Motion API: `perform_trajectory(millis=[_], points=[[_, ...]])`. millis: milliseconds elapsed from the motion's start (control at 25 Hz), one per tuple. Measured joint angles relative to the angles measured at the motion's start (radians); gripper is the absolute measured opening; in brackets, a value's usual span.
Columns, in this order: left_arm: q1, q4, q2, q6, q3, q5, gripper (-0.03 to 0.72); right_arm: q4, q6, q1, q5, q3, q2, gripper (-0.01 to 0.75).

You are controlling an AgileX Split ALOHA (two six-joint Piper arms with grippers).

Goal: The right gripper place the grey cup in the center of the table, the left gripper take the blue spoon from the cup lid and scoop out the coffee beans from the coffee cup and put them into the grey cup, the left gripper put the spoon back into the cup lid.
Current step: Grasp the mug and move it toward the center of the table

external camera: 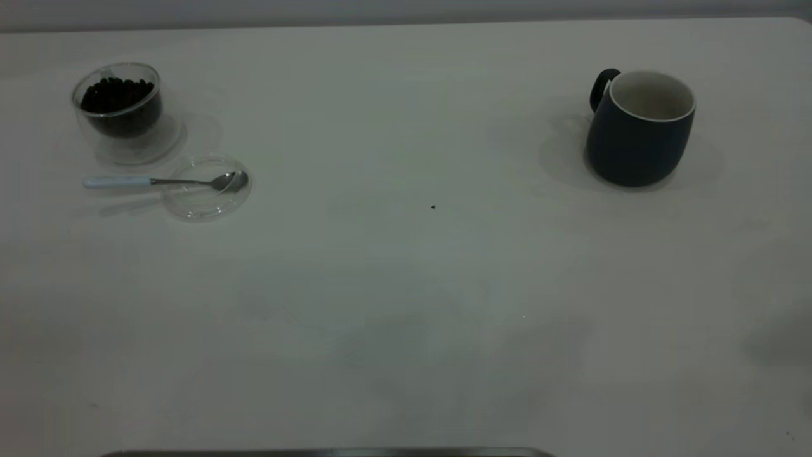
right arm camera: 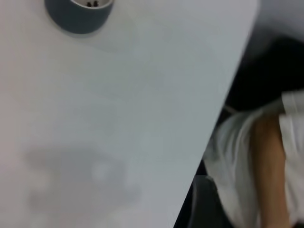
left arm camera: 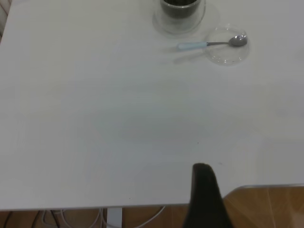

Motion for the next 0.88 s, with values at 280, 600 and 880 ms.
perform_trajectory(millis=[280, 600, 880], points=[[0.000, 0.000, 0.000, 0.000, 0.000, 0.000, 0.588, 0.085, -0.332, 0.000, -0.075, -0.236, 0.562, 0.462], [0.000, 0.000, 0.000, 0.000, 0.000, 0.000, 0.588, 0.178, -0.574, 0.000, -0.090, -0.493, 0.998, 0.462], [0.000, 0.000, 0.000, 0.000, 0.000, 0.000, 0.588, 0.149, -0.682, 0.000, -0.111, -0.625, 1.224, 0.462]])
